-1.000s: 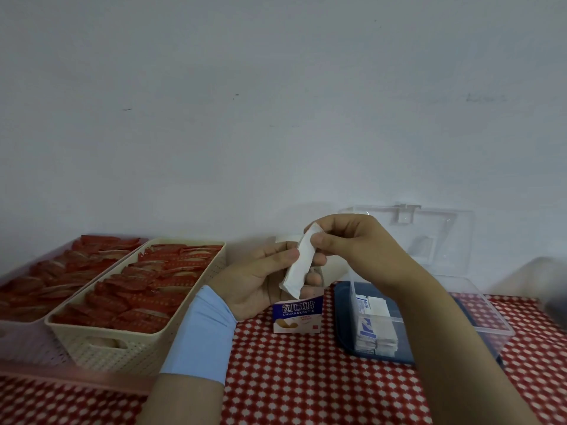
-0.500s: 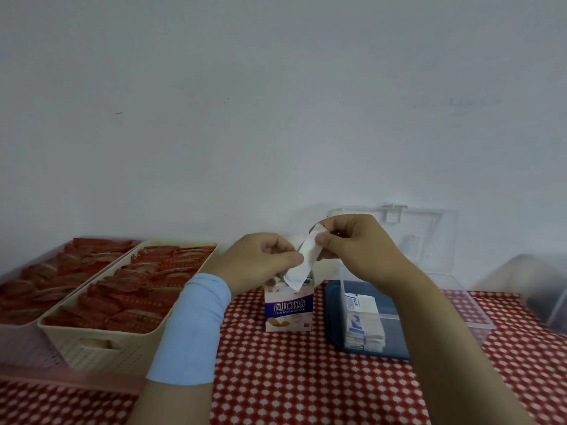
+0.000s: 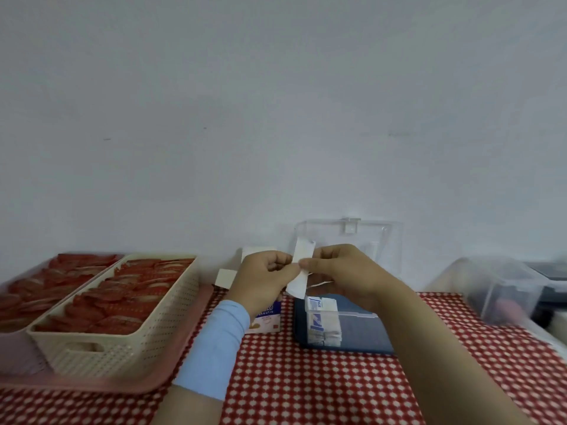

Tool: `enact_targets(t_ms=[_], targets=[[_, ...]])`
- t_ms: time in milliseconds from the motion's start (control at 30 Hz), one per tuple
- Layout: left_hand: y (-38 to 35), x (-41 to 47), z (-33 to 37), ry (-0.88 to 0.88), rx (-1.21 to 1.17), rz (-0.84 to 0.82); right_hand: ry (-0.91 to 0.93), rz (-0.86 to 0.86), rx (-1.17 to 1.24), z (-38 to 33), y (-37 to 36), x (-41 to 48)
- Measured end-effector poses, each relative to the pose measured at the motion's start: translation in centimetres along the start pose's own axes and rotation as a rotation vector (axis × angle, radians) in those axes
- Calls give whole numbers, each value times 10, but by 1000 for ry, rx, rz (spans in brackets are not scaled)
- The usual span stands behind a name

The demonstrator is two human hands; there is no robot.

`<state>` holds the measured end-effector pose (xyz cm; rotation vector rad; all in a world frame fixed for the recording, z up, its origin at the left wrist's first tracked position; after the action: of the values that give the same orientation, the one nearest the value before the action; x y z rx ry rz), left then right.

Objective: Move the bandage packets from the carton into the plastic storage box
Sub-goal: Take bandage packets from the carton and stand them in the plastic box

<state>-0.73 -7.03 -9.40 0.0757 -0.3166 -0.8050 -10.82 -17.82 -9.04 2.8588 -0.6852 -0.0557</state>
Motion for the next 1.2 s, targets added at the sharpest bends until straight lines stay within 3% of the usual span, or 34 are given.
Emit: enact_targets(t_ms=[267,367,433,533,767,867,967,1033,1200], targets=[[-18,-3,7,-1,146,-50,-26,77,-89,0,19,-13],[-4,4,7,-90,461,20,-40,115,-82,5,28,-10],[4,10,2,-145,809,41,-48,136,-95,8,35,-9],[5,20,-27,-47,1111,-73,-59,148,-121,11,41,-6],[-6,30,-48,-7,920,-113,-87,224,-289,23,55,1],[-11,26,-28,-111,999,-57,-96,286,-368,28,62,1],[-18,12,1,-244,884,43,-116,302,-384,36,66,-5],[-20,3,8,-176,737,67,-132,317,-391,42,68,-10],[-39,-1,-18,140,751,-61,-134,399,-418,47,81,-15]])
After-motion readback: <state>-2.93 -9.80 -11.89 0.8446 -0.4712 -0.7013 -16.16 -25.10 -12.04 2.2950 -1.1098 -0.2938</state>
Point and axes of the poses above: each hand's wrist, its own x-axis towards the middle knuckle, its own y-axis out of the back of the hand, z = x × y, the point moved 7 cm from there along x, towards the middle knuckle, and after that the axes turned 5 degrees about -x, right-handed, at the moved point
